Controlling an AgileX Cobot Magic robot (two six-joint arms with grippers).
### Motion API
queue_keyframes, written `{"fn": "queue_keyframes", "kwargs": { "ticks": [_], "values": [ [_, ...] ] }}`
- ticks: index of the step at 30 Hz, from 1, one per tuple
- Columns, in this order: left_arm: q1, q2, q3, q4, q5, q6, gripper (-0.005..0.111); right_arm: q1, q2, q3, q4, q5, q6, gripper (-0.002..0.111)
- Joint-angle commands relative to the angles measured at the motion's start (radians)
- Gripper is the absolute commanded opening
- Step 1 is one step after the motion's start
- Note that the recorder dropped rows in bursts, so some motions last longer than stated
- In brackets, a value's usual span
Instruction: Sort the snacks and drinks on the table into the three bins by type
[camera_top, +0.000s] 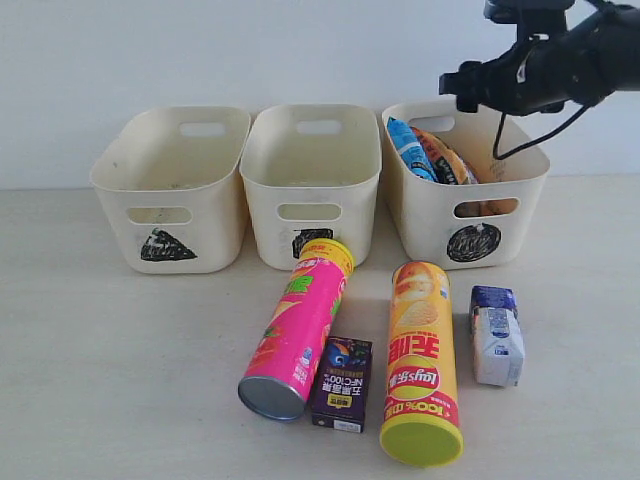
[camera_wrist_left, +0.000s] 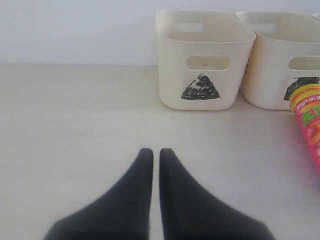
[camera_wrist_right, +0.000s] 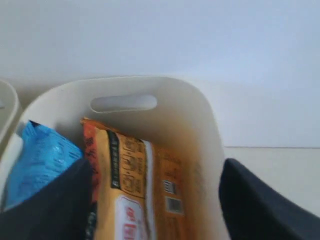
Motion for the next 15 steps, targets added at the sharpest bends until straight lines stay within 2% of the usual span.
{"fn": "queue_keyframes", "kwargs": {
  "ticks": [1, 3, 4, 7, 10, 13, 15],
  "values": [
    [0.001, -0.003, -0.004, -0.004, -0.008, -0.007, 0.004, -0.002, -0.095, -0.007, 0.002, 0.272, -0.259, 0.027],
    [0.001, -0.003, -0.004, -0.004, -0.008, -0.007, 0.004, -0.002, -0.132, -0.007, 0.004, 0.411, -0.338, 0.003],
    [0.001, -0.003, -0.004, -0.004, -0.008, -0.007, 0.004, -0.002, -0.151, -0.007, 0.01, 0.476, -0.367, 0.001],
    [0.001, -0.003, -0.004, -0.004, -0.008, -0.007, 0.004, -0.016, -0.206, -0.007, 0.104, 0.667, -0.516, 0.0],
    [0.001, -0.003, -0.004, -0.004, -0.008, -0.007, 0.004, -0.052, -0.262, 0.001, 0.238, 0.776, -0.588, 0.0],
    [0.001, -0.003, -0.004, -0.004, -0.008, -0.007, 0.004, -0.108, -0.356, 0.072, 0.403, 0.775, -0.643, 0.0],
    [0.001, -0.003, -0.004, -0.004, -0.008, -0.007, 0.004, -0.135, -0.423, 0.135, 0.445, 0.732, -0.643, 0.0]
  ]
}}
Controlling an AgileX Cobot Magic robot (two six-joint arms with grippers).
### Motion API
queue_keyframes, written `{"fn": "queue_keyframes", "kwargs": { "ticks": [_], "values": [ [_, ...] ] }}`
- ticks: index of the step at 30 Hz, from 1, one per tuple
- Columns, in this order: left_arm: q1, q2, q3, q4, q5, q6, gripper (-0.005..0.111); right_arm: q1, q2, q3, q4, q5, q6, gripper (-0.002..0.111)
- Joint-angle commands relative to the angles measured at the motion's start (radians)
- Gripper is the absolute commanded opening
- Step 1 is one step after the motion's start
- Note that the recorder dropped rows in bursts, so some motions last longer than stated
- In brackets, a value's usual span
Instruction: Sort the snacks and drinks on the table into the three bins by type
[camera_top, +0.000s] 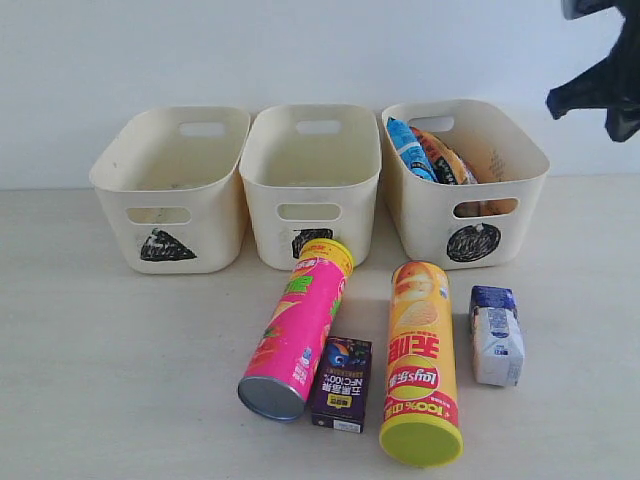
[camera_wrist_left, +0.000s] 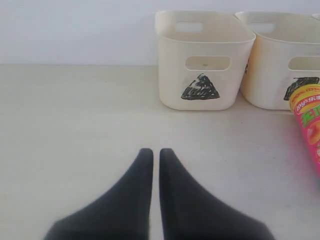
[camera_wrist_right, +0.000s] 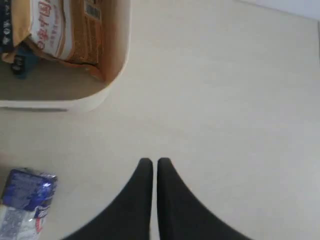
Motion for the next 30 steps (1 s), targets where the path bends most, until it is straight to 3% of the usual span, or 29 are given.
{"fn": "queue_keyframes", "kwargs": {
  "ticks": [1, 15, 24, 30],
  "values": [
    [0.001, -0.003, -0.004, -0.004, -0.008, -0.007, 0.004, -0.066, -0.162, 0.133, 0.149, -0.057, -0.044, 0.0],
    [0.001, -0.003, -0.004, -0.004, -0.008, -0.007, 0.004, -0.079, -0.668, 0.589, 0.161, -0.455, 0.062, 0.0],
    [0.001, -0.003, -0.004, -0.004, -0.008, -0.007, 0.004, -0.079, -0.94, 0.766, 0.184, -0.479, 0.061, 0.0],
    [0.001, -0.003, -0.004, -0.004, -0.008, -0.007, 0.004, -0.079, -1.047, 0.782, 0.18, -0.463, 0.061, 0.0]
  ]
}}
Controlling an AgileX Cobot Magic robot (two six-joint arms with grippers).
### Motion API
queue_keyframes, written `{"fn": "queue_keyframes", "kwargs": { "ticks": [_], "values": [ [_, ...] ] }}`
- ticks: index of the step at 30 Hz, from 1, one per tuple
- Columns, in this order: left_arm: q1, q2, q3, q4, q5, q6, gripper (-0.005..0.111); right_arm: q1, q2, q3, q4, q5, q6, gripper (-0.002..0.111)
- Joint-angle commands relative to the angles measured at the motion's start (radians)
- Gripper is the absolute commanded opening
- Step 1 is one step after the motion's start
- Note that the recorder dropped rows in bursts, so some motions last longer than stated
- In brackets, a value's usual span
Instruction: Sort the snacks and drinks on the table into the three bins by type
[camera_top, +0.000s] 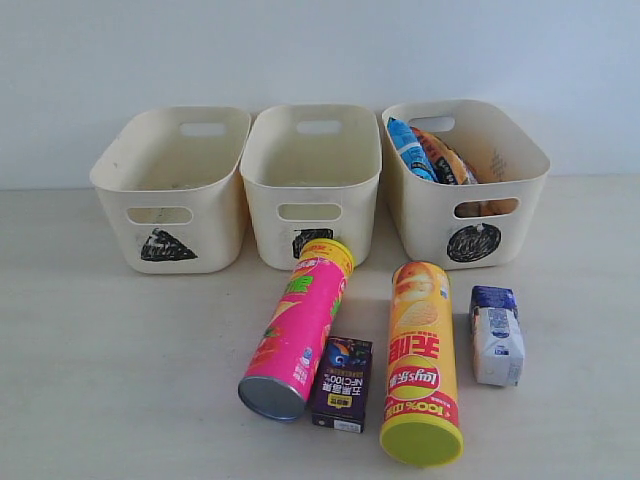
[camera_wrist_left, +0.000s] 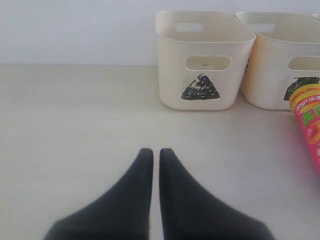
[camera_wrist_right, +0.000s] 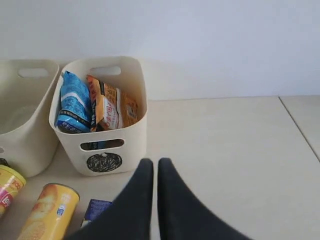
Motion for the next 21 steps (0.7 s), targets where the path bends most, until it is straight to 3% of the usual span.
{"fn": "queue_keyframes", "kwargs": {
  "ticks": [1, 10, 15, 21],
  "values": [
    [0.001, -0.003, -0.004, -0.004, -0.008, -0.007, 0.004, -0.003, -0.072, 0.007, -0.001, 0.0, -0.005, 0.0],
    [0.001, -0.003, -0.004, -0.004, -0.008, -0.007, 0.004, -0.003, -0.172, 0.04, -0.007, 0.111, -0.081, 0.0],
    [0.001, -0.003, -0.004, -0.004, -0.008, -0.007, 0.004, -0.003, -0.339, 0.267, 0.0, -0.061, -0.099, 0.0],
    [0.001, -0.003, -0.004, -0.004, -0.008, -0.007, 0.004, -0.003, -0.578, 0.478, 0.0, -0.098, -0.099, 0.0]
  ]
}}
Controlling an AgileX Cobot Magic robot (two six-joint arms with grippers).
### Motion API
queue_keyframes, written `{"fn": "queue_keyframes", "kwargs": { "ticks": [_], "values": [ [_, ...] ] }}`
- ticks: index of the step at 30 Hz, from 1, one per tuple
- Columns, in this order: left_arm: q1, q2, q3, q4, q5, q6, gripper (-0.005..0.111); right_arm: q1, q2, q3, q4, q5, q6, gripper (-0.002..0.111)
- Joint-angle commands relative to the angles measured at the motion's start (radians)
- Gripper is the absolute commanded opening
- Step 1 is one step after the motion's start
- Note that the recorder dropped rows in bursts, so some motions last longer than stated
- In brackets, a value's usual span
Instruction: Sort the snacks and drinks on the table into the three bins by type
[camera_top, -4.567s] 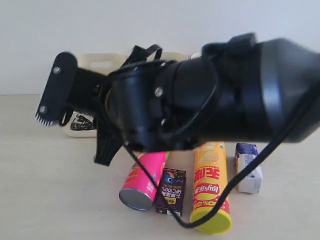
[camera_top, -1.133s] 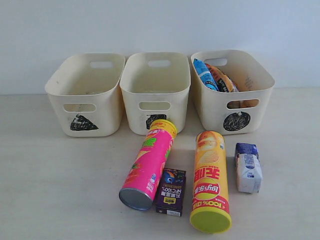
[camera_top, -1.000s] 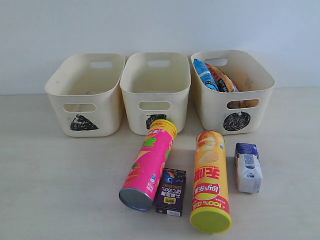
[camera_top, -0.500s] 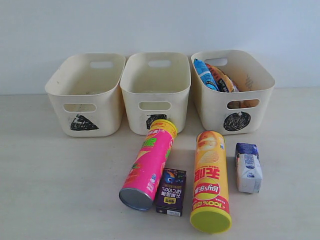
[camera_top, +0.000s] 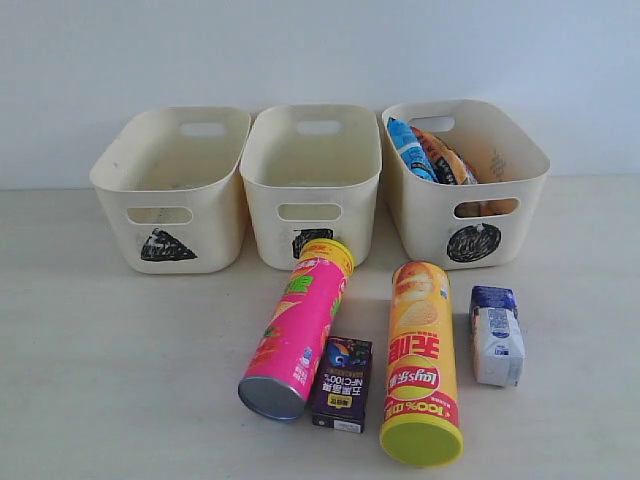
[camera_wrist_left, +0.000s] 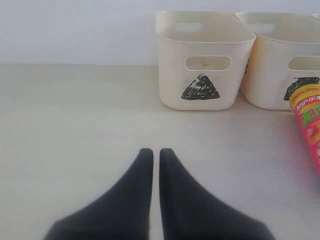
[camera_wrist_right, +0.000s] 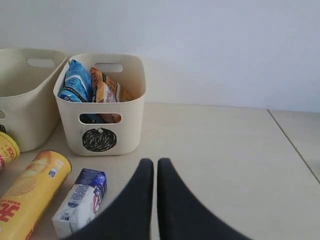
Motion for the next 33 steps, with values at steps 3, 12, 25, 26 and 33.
{"fn": "queue_keyframes", "kwargs": {
  "ticks": [3, 12, 25, 26, 33],
  "values": [
    [0.001, -0.003, -0.004, -0.004, -0.008, -0.007, 0.004, -0.003, -0.128, 0.11, 0.0, -0.027, -0.003, 0.0],
    [0.001, -0.003, -0.004, -0.004, -0.008, -0.007, 0.004, -0.003, -0.139, 0.191, 0.012, -0.047, 0.002, 0.0],
    [0.001, -0.003, -0.004, -0.004, -0.008, -0.007, 0.004, -0.003, -0.231, 0.364, 0.05, -0.124, 0.001, 0.0],
    [0.001, -0.003, -0.004, -0.004, -0.008, -0.007, 0.004, -0.003, -0.231, 0.371, 0.055, -0.124, 0.001, 0.0],
    [0.001, -0.003, -0.004, -0.004, -0.008, -0.007, 0.004, -0.003, -0.231, 0.395, 0.056, -0.149, -0.003, 0.0]
  ]
}}
